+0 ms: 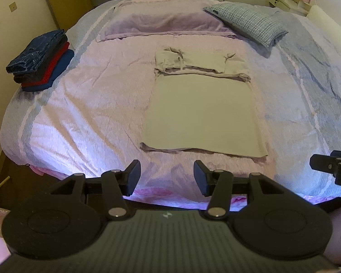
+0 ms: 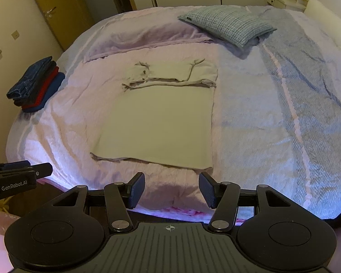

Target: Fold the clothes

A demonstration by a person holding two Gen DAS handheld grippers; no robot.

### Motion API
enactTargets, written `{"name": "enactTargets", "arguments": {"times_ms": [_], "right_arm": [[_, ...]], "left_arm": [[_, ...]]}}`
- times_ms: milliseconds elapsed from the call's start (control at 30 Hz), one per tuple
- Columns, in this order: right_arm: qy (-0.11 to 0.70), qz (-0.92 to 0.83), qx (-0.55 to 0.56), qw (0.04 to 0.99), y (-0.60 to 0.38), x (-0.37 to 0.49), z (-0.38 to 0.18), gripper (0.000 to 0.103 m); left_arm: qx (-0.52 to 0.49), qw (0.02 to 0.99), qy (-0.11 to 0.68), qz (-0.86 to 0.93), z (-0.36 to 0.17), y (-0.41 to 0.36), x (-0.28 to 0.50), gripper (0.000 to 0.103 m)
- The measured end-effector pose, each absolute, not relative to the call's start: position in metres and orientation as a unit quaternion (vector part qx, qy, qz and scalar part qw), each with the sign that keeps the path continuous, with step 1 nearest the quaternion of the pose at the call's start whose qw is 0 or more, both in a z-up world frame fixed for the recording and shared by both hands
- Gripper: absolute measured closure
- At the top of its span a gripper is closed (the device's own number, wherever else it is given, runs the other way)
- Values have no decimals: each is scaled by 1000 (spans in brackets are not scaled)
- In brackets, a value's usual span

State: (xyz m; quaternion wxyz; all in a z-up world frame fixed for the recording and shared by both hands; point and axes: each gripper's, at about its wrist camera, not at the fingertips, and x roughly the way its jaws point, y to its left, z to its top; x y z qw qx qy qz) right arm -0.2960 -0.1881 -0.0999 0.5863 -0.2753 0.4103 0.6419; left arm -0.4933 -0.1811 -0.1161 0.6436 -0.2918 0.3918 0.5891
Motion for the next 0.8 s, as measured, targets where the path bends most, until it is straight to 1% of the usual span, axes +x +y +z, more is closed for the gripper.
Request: {"name": "enactTargets", "arguments": {"times_ms": [233, 433, 600, 700, 800], "right_arm": [[416, 644, -269, 583, -187, -290, -107, 47], [453, 642, -212, 581, -186, -251, -136, 47], [516, 617, -170, 569, -174, -216, -181, 47], [552, 596, -143, 565, -161, -202, -212, 47], [570, 579, -122, 570, -138, -192, -240, 47]], "left_arm": [[-310, 660, 366, 578, -121, -180, -507, 55], [-348, 668, 317, 577, -140, -165, -555, 55], [-375, 668, 303, 568, -183, -134, -585, 54], [-407, 669, 285, 553, -222, -101, -601, 53], [-457, 658, 267, 535, -266, -58, -616, 53]]}}
